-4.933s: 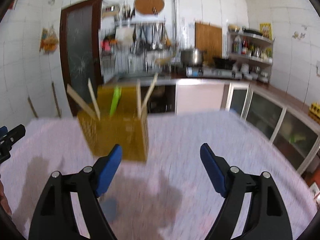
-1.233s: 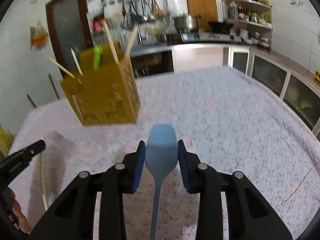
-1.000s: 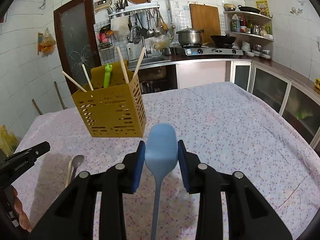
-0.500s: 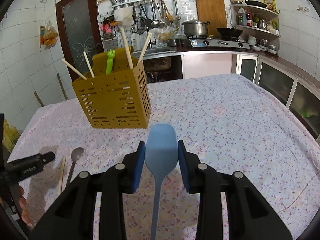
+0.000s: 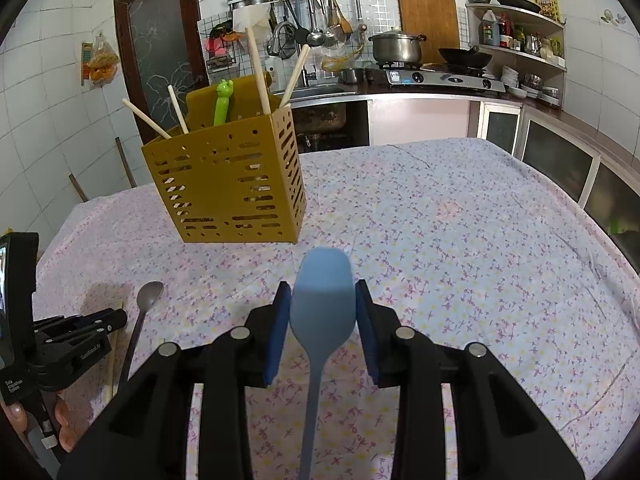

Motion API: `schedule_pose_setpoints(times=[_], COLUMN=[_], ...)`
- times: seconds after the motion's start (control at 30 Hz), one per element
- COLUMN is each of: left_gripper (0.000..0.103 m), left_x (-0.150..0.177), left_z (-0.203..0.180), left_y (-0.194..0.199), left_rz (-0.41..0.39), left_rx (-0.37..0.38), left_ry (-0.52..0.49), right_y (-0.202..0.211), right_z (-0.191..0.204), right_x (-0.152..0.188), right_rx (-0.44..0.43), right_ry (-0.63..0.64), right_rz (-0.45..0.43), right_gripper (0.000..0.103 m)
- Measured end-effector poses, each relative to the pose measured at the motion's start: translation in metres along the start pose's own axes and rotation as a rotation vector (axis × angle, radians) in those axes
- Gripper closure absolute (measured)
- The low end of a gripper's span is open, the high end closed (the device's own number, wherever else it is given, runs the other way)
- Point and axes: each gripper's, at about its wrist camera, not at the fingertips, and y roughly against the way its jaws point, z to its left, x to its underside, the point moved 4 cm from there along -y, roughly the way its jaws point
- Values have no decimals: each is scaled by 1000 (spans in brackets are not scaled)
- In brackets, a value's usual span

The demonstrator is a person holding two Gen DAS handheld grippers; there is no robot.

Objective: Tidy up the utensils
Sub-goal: 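Lift the blue spatula with the right tool while the left tool lifts its chopstick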

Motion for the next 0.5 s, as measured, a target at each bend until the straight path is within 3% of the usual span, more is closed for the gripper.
schedule_pose_setpoints(times=[0.27, 0.5], left_gripper=[98, 98], left_x=[-9, -23], left_z=[9, 16], left_y=[21, 79], left_rz=[-67, -244], left_rx=[37, 71], left_ry=[46, 68], right_y=[14, 34], right_z=[1, 6], right_x=[-5, -12], right_rx=[9, 14], right_ry=[4, 24], right_rz=[-41, -101], right_gripper=[70, 70])
